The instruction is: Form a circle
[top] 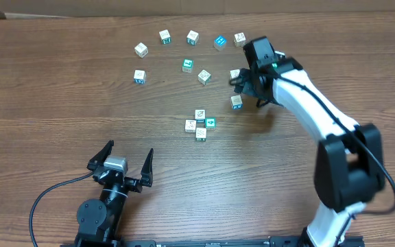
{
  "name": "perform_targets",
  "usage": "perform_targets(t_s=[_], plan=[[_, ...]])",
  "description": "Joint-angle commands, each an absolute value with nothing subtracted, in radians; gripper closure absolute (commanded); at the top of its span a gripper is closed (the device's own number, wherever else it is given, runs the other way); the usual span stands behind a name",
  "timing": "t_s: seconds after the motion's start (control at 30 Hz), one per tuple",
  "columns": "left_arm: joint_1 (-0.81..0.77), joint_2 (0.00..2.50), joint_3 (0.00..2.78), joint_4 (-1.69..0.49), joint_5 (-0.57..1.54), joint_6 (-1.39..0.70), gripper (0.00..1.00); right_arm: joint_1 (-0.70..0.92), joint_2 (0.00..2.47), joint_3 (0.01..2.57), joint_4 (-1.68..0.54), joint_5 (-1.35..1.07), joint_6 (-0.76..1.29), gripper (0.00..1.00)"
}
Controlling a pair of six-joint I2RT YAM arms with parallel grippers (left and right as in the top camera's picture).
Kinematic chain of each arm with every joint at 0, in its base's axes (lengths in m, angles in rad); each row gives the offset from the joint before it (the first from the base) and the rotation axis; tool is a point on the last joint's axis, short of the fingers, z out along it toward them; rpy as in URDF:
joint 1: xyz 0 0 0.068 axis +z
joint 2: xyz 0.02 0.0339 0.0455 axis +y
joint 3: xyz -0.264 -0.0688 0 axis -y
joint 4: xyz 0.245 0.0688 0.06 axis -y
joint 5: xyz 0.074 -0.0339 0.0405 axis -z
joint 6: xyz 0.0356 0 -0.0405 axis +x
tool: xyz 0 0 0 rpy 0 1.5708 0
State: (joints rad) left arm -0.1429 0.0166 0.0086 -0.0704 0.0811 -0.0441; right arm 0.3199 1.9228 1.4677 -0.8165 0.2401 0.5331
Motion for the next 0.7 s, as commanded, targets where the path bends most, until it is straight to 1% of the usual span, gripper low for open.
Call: perform_targets(t_s=[0.0,0.2,0.23,0.33,0.47,0.67], plan=[[-0.144,0.004,0.005,-0.074,0.071,-0.022,0.0,0.318,1.753,1.321,-0.728,0.237,0.48,0.0],[-0.144,0.004,0.005,-0.074,0.071,-0.022,0.0,0.292,1.581,1.061,-0.548,0.234,0.462,0.0],[-0.144,0.004,0.005,-0.074,0.071,-0.022,0.0,0.278,1.535,0.983,-0.492,0.223,0.462,0.0],[-0.144,0.004,0.005,-0.074,0.071,-0.022,0.0,0.254,1.488,0.886,-0.408,0.199,0.462,0.0],[-0.144,0.004,0.005,-0.074,0.071,-0.022,0.01,0.229,1.447,0.818,-0.326,0.151,0.424,0.0],[-0.144,0.004,0.005,-0.074,0.071,-0.022,0.0,0.224,1.438,0.805,-0.319,0.147,0.418,0.0]])
